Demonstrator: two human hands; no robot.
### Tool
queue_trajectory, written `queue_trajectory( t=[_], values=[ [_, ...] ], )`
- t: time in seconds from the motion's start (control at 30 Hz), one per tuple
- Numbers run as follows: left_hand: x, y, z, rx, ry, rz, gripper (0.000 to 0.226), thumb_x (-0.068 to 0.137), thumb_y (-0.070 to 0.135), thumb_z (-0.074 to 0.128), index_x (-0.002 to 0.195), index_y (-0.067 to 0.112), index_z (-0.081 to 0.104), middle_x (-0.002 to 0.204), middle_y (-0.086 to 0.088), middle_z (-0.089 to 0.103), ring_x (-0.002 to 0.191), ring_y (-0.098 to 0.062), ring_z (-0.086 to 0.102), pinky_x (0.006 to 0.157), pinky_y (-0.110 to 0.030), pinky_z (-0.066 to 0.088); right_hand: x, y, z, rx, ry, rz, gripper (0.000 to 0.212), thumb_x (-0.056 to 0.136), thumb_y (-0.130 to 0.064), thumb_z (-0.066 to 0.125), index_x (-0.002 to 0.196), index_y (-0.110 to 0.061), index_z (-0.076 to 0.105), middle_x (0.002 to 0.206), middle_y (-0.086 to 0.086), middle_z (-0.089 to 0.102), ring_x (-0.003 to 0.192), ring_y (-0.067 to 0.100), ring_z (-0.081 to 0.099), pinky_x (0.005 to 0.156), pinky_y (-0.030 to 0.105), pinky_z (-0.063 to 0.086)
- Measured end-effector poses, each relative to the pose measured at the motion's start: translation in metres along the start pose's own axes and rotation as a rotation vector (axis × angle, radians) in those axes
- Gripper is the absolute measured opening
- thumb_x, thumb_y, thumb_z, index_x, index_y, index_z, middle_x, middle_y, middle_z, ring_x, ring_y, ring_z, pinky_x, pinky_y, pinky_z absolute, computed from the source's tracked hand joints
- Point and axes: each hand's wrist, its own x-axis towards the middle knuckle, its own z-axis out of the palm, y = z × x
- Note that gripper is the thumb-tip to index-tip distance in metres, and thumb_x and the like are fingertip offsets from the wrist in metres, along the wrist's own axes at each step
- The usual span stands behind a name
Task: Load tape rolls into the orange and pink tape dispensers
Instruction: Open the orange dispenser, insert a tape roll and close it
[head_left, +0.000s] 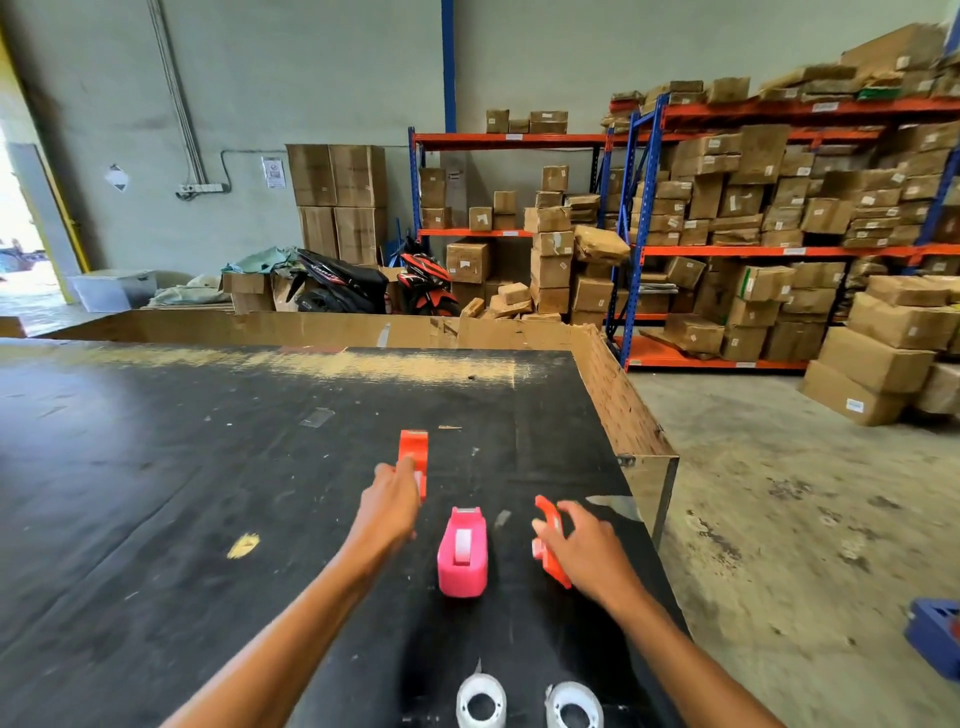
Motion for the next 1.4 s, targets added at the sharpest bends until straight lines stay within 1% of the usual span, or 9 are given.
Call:
queue_trajectory(
  t=[0.17, 0.3, 0.47, 0.6, 0.77, 0.87, 1.03, 1.23, 1.4],
  values=[
    [-0.016, -0.003, 0.020, -0.198, -0.223, -0.051, 0.030, 0.090, 0.033, 0.028, 0.085, 0.009, 0.046, 0.059, -0.008, 0.053, 0.041, -0.019, 0.051, 0.041, -0.022, 0.042, -0.002, -0.010, 0.026, -0.563, 0.080, -0.108, 0.048, 0.093, -0.052, 0.039, 0.118, -0.016, 0.056, 0.120, 0.011, 0.065, 0.113, 0.031, 0.059, 0.088, 0.039, 0.048],
    [-0.031, -0.004, 0.019, -0.325, -0.375, -0.113, 0.033, 0.096, 0.038, 0.037, 0.088, 0.010, 0.053, 0.072, -0.011, 0.062, 0.057, -0.022, 0.063, 0.059, -0.030, 0.053, -0.007, -0.011, 0.020, -0.698, 0.121, -0.110, 0.054, 0.095, -0.055, 0.031, 0.114, -0.016, 0.063, 0.118, 0.011, 0.062, 0.113, 0.030, 0.056, 0.087, 0.039, 0.048],
    [-0.048, -0.004, 0.022, -0.450, -0.386, -0.080, 0.028, 0.094, 0.036, 0.050, 0.100, 0.009, 0.052, 0.071, -0.005, 0.067, 0.071, -0.023, 0.064, 0.064, -0.033, 0.053, -0.034, -0.034, -0.007, 0.126, 0.084, -0.151, 0.044, 0.092, -0.048, 0.047, 0.059, -0.024, 0.063, 0.073, 0.008, 0.066, 0.071, 0.025, 0.064, 0.070, 0.040, 0.049],
    [-0.070, 0.003, 0.029, -0.482, -0.552, -0.059, 0.030, 0.092, 0.036, 0.052, 0.100, 0.008, 0.055, 0.069, -0.007, 0.066, 0.069, -0.023, 0.064, 0.072, -0.039, 0.055, -0.081, -0.051, -0.021, 0.363, -0.144, -0.278, 0.018, 0.089, -0.032, 0.061, 0.092, -0.018, 0.072, 0.075, 0.006, 0.070, 0.062, 0.012, 0.060, 0.058, 0.026, 0.050],
    [-0.086, -0.001, 0.035, -0.459, -0.649, -0.020, 0.043, 0.091, 0.041, 0.053, 0.112, 0.003, 0.054, 0.099, -0.024, 0.072, 0.080, -0.027, 0.068, 0.077, -0.043, 0.058, -0.109, -0.030, -0.044, 0.445, -0.027, -0.184, 0.024, 0.084, -0.021, 0.070, 0.101, -0.005, 0.065, 0.076, 0.012, 0.064, 0.059, 0.011, 0.062, 0.055, 0.024, 0.052],
    [-0.091, -0.010, 0.031, -0.467, -0.668, -0.057, 0.042, 0.092, 0.036, 0.054, 0.115, 0.001, 0.052, 0.092, -0.018, 0.070, 0.075, -0.026, 0.066, 0.075, -0.042, 0.059, -0.126, 0.001, -0.063, 0.117, 0.049, -0.025, 0.030, 0.075, -0.026, 0.078, 0.093, -0.008, 0.063, 0.071, -0.001, 0.056, 0.057, 0.004, 0.051, 0.060, 0.021, 0.044],
    [-0.101, -0.022, 0.022, -0.500, -0.686, -0.095, 0.042, 0.090, 0.030, 0.059, 0.115, -0.003, 0.055, 0.090, -0.018, 0.069, 0.078, -0.026, 0.065, 0.084, -0.047, 0.055, -0.158, 0.039, -0.064, -0.365, -0.168, 0.205, 0.034, 0.070, -0.041, 0.077, 0.090, -0.019, 0.060, 0.084, -0.003, 0.059, 0.072, 0.013, 0.052, 0.060, 0.025, 0.038],
    [-0.112, -0.035, 0.004, -0.505, -0.666, -0.041, 0.024, 0.090, 0.028, 0.058, 0.097, 0.006, 0.065, 0.080, -0.010, 0.070, 0.075, -0.022, 0.065, 0.067, -0.032, 0.055, -0.167, 0.006, -0.047, -0.553, -0.053, -0.011, 0.064, 0.076, -0.054, 0.067, 0.129, -0.021, 0.051, 0.121, 0.004, 0.050, 0.117, 0.019, 0.044, 0.092, 0.029, 0.038],
    [-0.119, -0.048, -0.016, -0.546, -0.672, -0.059, 0.020, 0.089, 0.026, 0.060, 0.092, 0.007, 0.066, 0.077, -0.009, 0.074, 0.067, -0.018, 0.069, 0.067, -0.032, 0.056, -0.166, -0.016, -0.009, -0.658, -0.143, -0.034, 0.050, 0.086, -0.046, 0.057, 0.128, -0.018, 0.053, 0.123, 0.010, 0.054, 0.117, 0.030, 0.050, 0.093, 0.039, 0.041]
  ],
)
